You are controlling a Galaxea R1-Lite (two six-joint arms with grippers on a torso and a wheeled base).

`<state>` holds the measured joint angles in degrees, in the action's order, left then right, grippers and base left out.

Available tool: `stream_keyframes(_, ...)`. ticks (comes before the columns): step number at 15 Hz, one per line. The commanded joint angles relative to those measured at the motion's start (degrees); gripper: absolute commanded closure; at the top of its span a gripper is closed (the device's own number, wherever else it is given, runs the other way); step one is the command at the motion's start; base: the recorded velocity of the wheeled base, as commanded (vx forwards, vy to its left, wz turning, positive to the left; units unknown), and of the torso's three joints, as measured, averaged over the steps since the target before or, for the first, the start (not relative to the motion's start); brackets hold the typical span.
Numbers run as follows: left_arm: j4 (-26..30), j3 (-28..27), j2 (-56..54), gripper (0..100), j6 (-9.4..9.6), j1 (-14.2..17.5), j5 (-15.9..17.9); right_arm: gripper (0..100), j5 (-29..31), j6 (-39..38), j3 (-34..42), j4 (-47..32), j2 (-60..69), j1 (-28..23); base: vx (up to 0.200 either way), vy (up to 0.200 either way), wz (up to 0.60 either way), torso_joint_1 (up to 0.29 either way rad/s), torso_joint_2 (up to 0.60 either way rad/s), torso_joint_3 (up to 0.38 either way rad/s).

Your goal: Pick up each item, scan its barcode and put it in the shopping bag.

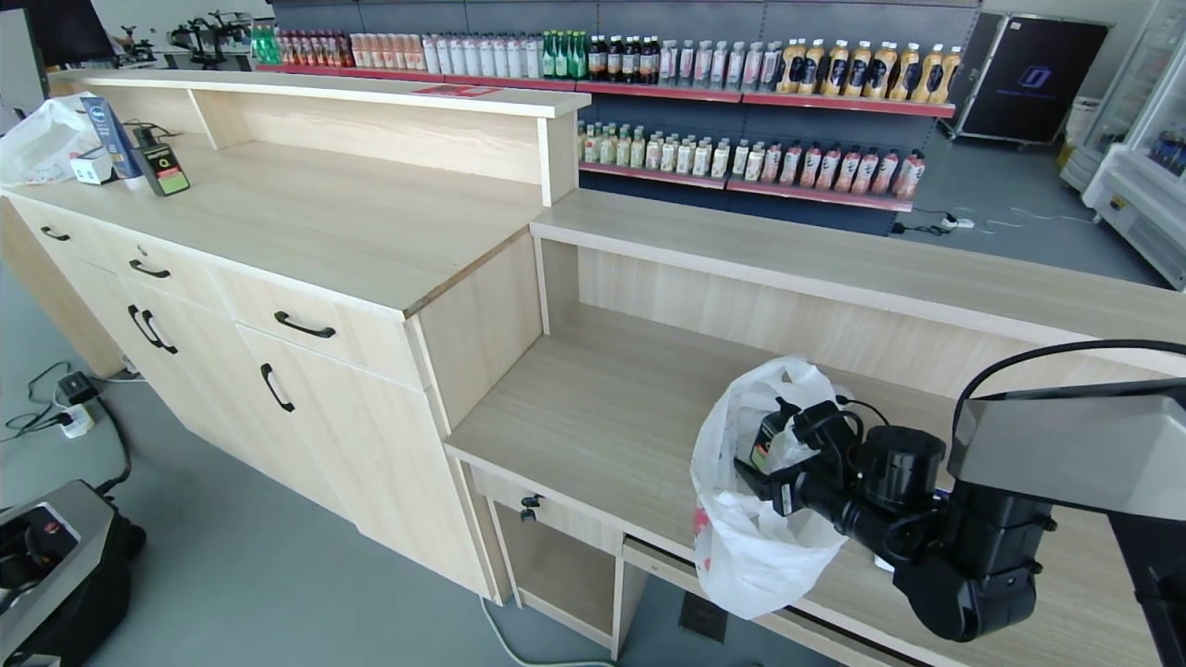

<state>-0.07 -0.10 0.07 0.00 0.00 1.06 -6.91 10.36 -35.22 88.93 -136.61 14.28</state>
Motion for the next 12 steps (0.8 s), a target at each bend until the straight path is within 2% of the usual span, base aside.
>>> stream_keyframes(1, -0.01, 0.01, 0.01, 0, 0.00, 0.00, -0.01, 0, -1.53, -1.49, -0.99, -0.95, 3.98, 0.14, 0.000, 0.000, 0.00, 0.000, 0.00, 0.000)
stream_keyframes(3, -0.01, 0.01, 0.01, 0, 0.00, 0.00, -0.01, 0, -3.20, -2.89, -1.78, -7.10, 12.77, 0.05, 0.000, 0.000, 0.00, 0.000, 0.00, 0.000)
stream_keyframes(4, -0.01, 0.01, 0.01, 0, 0.00, 0.00, -0.01, 0, -3.90, -2.80, -1.70, -13.34, 19.54, -0.74, 0.000, 0.000, 0.00, 0.000, 0.00, 0.000)
stream_keyframes(6, -0.01, 0.01, 0.01, 0, 0.00, 0.00, -0.01, 0, -4.07, -1.57, -1.61, -17.65, 25.78, -2.76, 0.000, 0.000, 0.00, 0.000, 0.00, 0.000)
stream_keyframes(8, -0.01, 0.01, 0.01, 0, 0.00, 0.00, -0.01, 0, -3.81, 4.14, 1.12, -18.35, 32.28, -8.03, 0.000, 0.000, 0.00, 0.000, 0.00, 0.000)
stream_keyframes(9, -0.01, 0.01, 0.01, 0, 0.00, 0.00, -0.01, 0, -3.63, 10.82, 1.56, -19.50, 33.42, -11.99, 0.000, 0.000, 0.00, 0.000, 0.00, 0.000)
stream_keyframes(10, -0.01, 0.01, 0.01, 0, 0.00, 0.00, -0.01, 0, -4.51, 18.20, 0.85, -20.90, 34.13, -16.82, 0.000, 0.000, -0.60, 0.007, 0.00, 0.007)
stream_keyframes(12, -0.01, 0.01, 0.01, 0, 0.00, 0.00, -0.01, 0, -5.83, 17.32, -2.40, -23.63, 35.89, -19.99, 0.000, 0.000, -0.60, -0.005, 0.00, 0.002)
